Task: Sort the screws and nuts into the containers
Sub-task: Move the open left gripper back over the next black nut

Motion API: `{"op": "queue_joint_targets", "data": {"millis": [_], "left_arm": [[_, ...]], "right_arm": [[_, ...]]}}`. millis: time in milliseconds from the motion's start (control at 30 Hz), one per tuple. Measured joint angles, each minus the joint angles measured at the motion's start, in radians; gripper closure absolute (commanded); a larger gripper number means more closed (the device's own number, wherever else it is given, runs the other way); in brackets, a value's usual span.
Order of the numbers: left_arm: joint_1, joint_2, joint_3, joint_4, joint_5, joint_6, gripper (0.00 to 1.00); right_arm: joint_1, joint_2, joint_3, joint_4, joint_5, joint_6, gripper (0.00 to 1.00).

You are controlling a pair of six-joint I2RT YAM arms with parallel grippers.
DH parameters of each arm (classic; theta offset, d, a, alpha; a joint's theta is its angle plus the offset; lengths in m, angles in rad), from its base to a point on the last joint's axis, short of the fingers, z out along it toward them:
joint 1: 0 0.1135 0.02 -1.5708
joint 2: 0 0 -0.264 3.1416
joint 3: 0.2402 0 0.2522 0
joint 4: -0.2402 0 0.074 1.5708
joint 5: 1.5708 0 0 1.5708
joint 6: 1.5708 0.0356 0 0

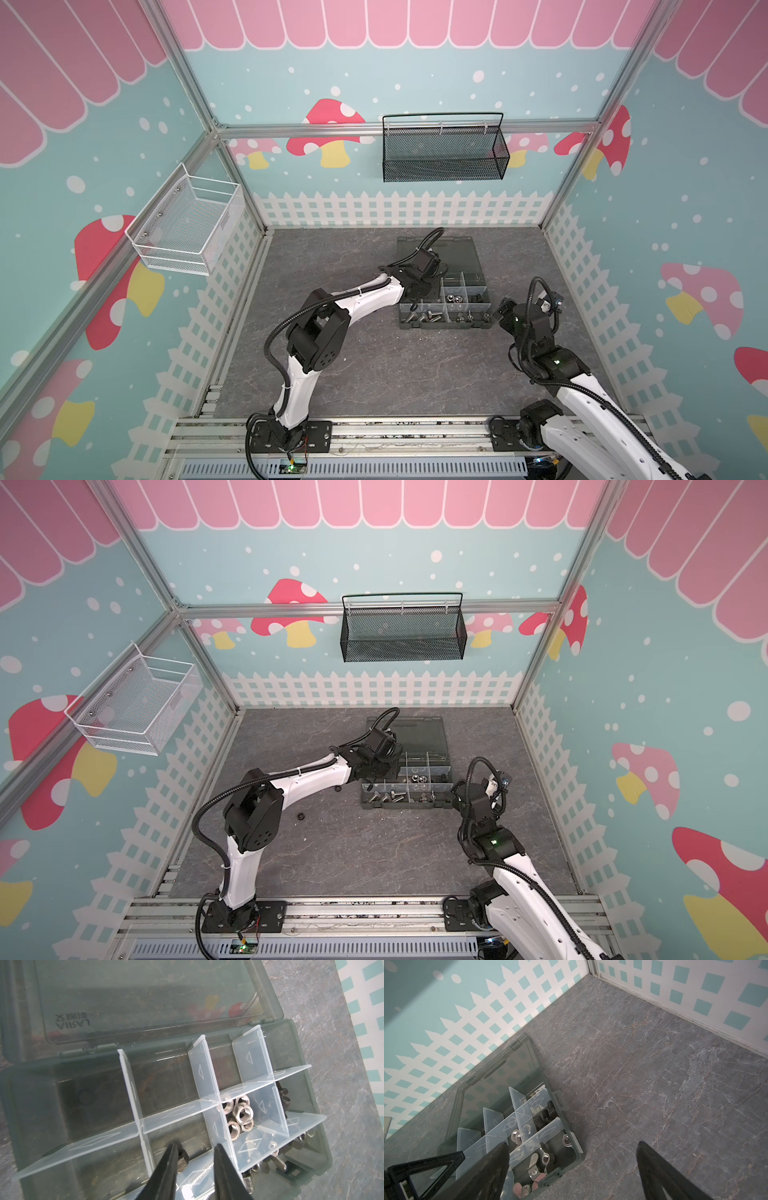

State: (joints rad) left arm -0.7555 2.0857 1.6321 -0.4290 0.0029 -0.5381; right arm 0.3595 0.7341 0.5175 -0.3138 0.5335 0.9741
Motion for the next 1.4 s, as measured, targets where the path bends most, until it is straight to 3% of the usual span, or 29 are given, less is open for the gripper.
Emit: {"op": "queue_joint_targets", "data": {"millis": [300, 533, 867, 1100, 1400], "left_arm": [[0.0, -0.188, -0.072, -0.006, -0.076, 0.024, 0.34], [0.022, -0.37, -0.225, 0.003, -0.169, 0.024, 0.27], [0.18, -0.425, -0.425, -0.068, -0.262, -0.005, 0.34], [0.237, -0.401, -0.444, -0.11, -0.28, 0.0, 0.41], [0.259, -0.262, -0.442, -0.117, -0.272, 0.018, 0.44]], "right_arm": [[0.0, 0.003, 0.0, 0.0, -0.001, 0.0, 0.03], [0.0, 0.003, 0.0, 0.0, -0.001, 0.0, 0.03], [0.0, 0.014, 0.0, 0.003, -0.004, 0.0, 0.03], [0.0, 0.024, 0.0, 0.005, -0.009, 0.0, 0.03], [0.0, 0.024, 0.0, 0.007, -0.01, 0.0, 0.03]]}}
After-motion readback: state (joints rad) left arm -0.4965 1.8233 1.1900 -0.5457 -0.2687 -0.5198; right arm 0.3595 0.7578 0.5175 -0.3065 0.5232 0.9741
